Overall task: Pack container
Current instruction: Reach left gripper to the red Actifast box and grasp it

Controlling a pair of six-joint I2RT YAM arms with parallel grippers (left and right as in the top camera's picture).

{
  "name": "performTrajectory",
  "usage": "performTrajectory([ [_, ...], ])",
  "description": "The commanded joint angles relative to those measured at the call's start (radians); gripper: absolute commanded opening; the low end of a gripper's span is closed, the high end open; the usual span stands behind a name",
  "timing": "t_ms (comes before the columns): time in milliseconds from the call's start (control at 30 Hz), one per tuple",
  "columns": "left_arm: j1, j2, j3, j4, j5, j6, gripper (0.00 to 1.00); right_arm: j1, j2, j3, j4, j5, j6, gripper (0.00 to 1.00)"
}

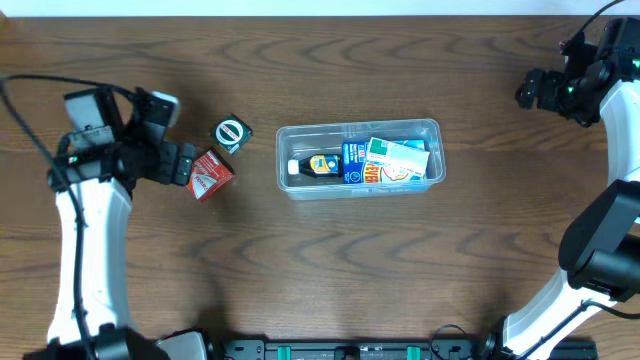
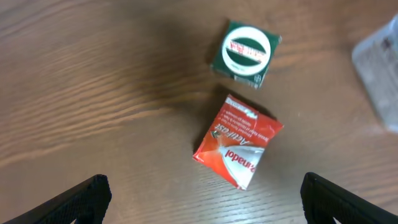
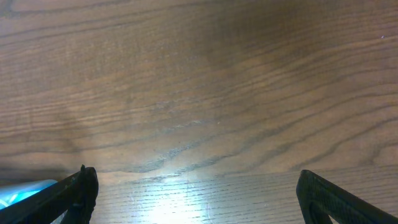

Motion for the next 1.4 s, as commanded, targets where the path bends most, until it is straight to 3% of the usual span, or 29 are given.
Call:
performTrajectory([
  [0, -0.003, 0.060, 0.020, -0.002, -0.029, 0.112, 0.98, -0.003, -0.029, 0.019, -0.001, -0.001, 0.012, 0.99],
  [500, -0.028, 0.293, 0.020, 0.005, -0.029, 0.121, 0.98, -0.003, -0.029, 0.019, -0.001, -0.001, 0.012, 0.99],
  [667, -0.059, 0.360, 0.020, 0.006, -0.040, 0.183, 0.98, -0.003, -0.029, 0.019, -0.001, -0.001, 0.012, 0.99],
  [1367, -0.076, 0.440, 0.020, 0.069, -0.081, 0.200, 0.98, -0.003, -0.029, 0.019, -0.001, -0.001, 0.013, 0.99],
])
